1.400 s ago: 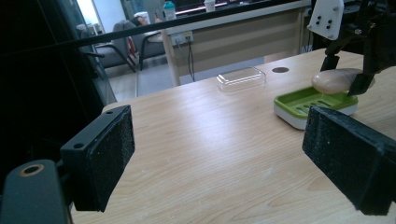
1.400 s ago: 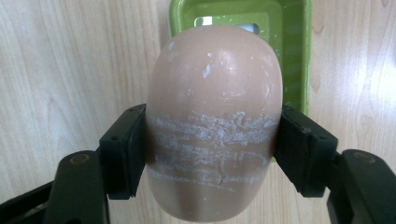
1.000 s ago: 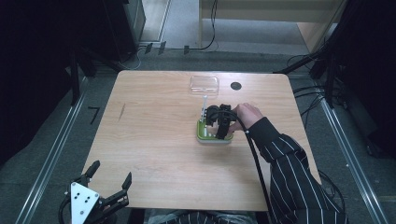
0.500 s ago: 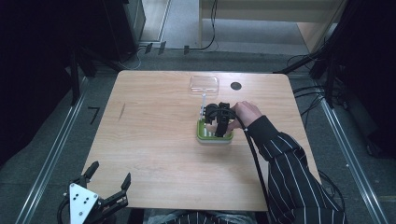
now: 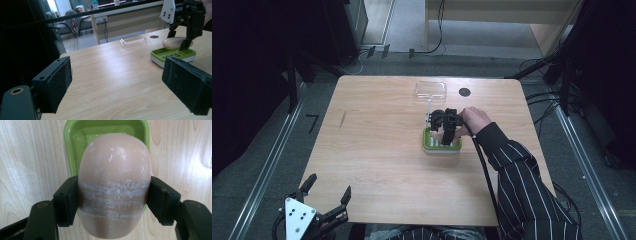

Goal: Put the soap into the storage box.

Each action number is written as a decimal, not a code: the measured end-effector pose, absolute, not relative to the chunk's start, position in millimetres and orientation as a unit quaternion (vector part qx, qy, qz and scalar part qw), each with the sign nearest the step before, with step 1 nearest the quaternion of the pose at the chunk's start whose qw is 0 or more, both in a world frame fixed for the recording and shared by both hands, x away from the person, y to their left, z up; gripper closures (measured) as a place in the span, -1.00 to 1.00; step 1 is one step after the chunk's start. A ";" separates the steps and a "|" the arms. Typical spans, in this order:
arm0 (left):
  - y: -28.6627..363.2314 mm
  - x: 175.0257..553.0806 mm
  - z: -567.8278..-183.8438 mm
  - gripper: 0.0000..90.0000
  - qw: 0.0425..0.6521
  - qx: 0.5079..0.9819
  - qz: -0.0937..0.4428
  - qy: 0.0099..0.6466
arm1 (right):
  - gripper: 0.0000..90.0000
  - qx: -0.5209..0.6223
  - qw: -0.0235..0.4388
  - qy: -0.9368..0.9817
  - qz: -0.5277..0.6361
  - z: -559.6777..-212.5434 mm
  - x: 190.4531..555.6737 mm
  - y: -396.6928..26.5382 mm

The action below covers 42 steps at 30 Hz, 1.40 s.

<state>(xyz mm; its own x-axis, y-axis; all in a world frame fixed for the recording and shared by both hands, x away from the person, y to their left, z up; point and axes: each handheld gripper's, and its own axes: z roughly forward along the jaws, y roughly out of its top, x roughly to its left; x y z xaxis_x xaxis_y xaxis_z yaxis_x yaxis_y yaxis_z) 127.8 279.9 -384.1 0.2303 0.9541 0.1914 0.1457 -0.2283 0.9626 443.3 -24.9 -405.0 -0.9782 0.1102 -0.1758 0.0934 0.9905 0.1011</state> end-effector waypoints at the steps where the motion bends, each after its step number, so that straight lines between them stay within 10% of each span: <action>1: 279.9 127.7 -384.1 -0.79 0.451 0.642 0.449 0.429 | -0.27 0.050 0.092 0.993 0.046 -405.4 443.9 -24.6; 42: 284.1 118.7 -384.1 -0.79 0.444 0.634 0.457 0.439 | -0.28 0.035 0.079 0.996 0.022 -433.5 456.0 -11.1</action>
<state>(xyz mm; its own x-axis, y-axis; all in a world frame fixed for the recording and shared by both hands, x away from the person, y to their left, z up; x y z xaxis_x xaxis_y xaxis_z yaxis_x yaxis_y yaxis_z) 118.7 284.1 -384.1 0.1978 0.9618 0.1890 0.1507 -0.2204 0.9637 456.0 -11.1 -433.5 -0.9850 0.0735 -0.1560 0.0666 0.9966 0.0487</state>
